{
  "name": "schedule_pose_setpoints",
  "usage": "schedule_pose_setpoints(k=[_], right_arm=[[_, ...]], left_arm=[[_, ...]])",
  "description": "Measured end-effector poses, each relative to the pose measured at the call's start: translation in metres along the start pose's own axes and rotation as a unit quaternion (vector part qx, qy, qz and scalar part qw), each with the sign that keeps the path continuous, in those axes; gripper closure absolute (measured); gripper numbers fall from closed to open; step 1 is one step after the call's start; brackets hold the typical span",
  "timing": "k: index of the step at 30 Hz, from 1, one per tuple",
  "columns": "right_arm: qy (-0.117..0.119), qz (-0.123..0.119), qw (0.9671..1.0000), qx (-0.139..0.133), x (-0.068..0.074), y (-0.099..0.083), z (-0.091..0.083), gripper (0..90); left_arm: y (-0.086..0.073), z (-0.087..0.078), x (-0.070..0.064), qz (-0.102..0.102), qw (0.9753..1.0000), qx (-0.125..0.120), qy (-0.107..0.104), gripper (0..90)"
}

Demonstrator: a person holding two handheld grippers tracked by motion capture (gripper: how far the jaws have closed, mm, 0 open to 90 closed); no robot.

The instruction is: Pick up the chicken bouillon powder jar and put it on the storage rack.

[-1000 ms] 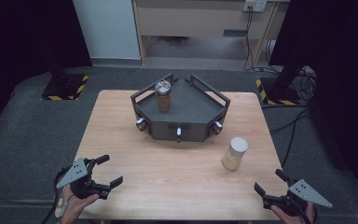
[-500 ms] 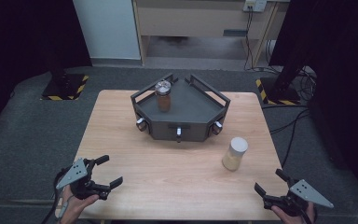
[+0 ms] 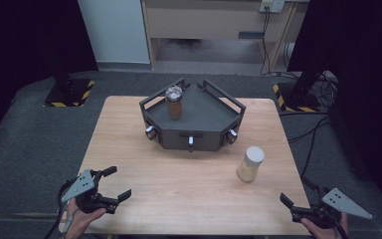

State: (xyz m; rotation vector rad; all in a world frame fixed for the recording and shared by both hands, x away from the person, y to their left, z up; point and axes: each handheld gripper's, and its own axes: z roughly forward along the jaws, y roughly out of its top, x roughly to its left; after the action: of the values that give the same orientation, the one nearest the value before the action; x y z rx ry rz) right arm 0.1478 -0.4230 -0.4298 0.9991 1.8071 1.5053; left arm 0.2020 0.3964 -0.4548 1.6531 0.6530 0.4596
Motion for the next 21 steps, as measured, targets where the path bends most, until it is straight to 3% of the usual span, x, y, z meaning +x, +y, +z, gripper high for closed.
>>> schedule_pose_setpoints(k=[9,14,21], right_arm=[[0.001,-0.012,0.9998,0.014,-0.006,0.028,0.002,1.3],[0.016,-0.018,0.9994,0.024,-0.015,0.045,0.01,1.1],[0.022,-0.024,0.9992,0.021,-0.018,0.057,0.02,1.0]], left_arm=[[-0.001,0.0,-0.001,-0.005,1.0,-0.001,0.004,0.9],[0.0,0.0,-0.001,-0.006,1.0,0.001,0.003,0.9],[0.0,0.001,0.0,-0.007,1.0,0.005,0.001,0.9]])
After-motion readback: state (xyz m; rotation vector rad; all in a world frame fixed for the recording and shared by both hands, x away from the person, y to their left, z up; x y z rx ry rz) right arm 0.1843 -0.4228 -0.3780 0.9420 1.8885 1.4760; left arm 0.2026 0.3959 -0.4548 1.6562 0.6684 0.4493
